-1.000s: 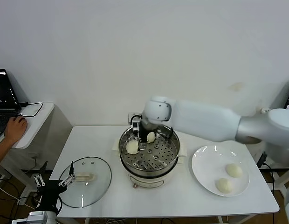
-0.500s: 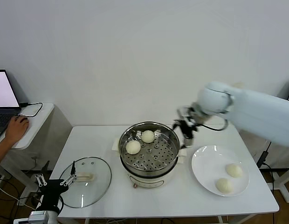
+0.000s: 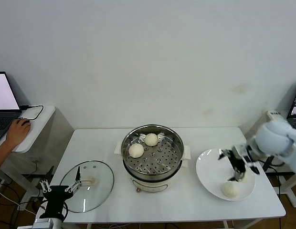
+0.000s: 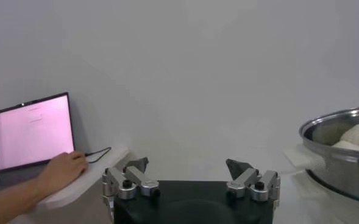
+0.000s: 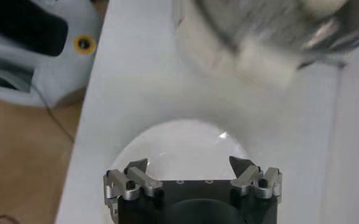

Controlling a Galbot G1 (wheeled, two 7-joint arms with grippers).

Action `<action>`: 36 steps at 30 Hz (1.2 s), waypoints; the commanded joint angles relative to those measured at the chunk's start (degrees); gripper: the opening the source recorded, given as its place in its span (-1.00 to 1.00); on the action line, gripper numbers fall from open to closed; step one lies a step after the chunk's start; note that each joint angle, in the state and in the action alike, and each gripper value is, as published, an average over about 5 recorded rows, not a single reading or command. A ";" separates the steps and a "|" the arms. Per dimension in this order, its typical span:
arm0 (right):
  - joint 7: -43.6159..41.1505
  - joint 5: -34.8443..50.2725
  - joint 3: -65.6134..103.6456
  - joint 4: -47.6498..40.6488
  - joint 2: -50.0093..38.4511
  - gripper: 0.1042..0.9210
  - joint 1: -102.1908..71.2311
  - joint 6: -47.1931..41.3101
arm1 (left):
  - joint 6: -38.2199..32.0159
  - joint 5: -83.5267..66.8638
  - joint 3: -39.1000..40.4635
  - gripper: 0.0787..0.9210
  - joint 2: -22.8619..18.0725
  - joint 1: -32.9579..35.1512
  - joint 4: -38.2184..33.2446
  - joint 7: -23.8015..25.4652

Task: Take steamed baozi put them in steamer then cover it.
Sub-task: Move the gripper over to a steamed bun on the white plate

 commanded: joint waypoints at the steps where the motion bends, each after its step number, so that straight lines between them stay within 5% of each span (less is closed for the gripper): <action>1: 0.87 -9.78 11.36 -1.53 -5.29 0.76 -19.32 2.95 | -0.14 0.35 0.02 0.77 -0.28 0.70 0.03 -0.05; 28: 3.31 -12.89 12.35 -12.85 8.73 0.76 -23.13 0.71 | -0.07 0.37 -0.69 0.77 -0.42 -0.15 2.23 -0.04; 36: 2.95 -12.48 12.36 -13.41 9.04 0.58 -23.26 -0.02 | -0.07 0.37 -0.65 0.77 -0.46 -0.24 2.28 -0.06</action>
